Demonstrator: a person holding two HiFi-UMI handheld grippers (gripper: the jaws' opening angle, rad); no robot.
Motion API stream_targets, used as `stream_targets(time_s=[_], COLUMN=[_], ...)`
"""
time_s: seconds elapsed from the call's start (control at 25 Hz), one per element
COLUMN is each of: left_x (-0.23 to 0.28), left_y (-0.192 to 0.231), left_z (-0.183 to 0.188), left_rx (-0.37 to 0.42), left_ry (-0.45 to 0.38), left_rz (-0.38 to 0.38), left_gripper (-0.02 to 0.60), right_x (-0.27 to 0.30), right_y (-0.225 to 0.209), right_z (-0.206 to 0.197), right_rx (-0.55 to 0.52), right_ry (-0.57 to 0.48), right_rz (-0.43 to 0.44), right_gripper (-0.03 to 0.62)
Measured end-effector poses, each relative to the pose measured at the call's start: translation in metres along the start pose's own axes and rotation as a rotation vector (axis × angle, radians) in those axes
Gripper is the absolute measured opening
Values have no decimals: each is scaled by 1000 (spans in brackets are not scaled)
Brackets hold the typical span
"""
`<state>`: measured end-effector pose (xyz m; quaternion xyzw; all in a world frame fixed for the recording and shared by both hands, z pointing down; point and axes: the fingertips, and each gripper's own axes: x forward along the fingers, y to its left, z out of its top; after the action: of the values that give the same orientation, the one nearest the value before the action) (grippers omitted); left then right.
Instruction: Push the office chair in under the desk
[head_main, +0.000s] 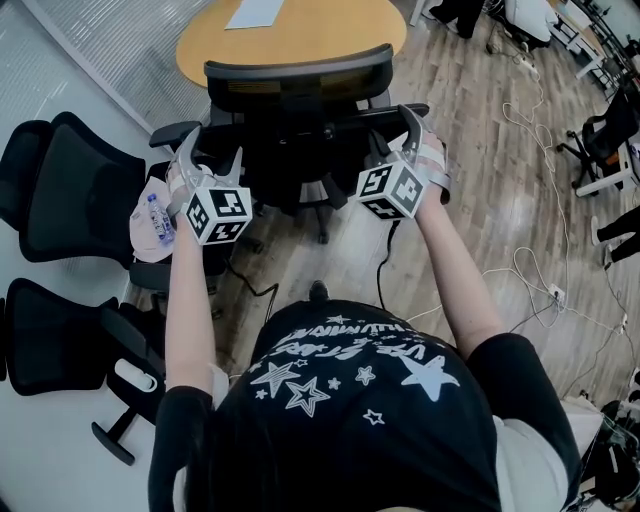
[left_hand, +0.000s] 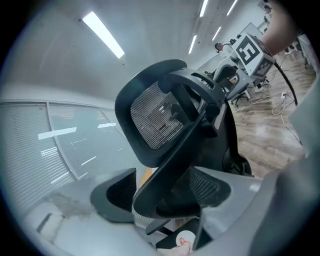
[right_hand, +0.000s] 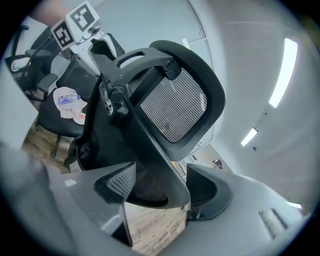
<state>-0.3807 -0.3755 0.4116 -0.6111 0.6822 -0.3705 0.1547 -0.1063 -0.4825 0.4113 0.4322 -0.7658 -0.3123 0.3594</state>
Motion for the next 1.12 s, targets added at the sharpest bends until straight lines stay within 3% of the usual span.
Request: stream_targets(time_s=[0.28,0.64,0.8,0.96,1.12], left_x=[-32,-86,-110,-133,-156], left_y=[-8,-40,-59,-73,-86], left_z=[5,15,22,33,41], left_rx=[-4,-116,-196,-246,-287], left_ry=[17,54,68,54,45], left_rz=[32,7,-23,-8,7], left_gripper=[336,328,232,134,36], right_x=[-34,-82,-106,-128,-149], right_y=[-1,8,13,14,21], right_z=[5,-4,-8,-14,-27], right_rx=[37,78,107,132,149], right_ry=[-68,-95,-126,-139,-130], right_rz=[-2,51,69,80,110], right_gripper=[302,254,215,134,92])
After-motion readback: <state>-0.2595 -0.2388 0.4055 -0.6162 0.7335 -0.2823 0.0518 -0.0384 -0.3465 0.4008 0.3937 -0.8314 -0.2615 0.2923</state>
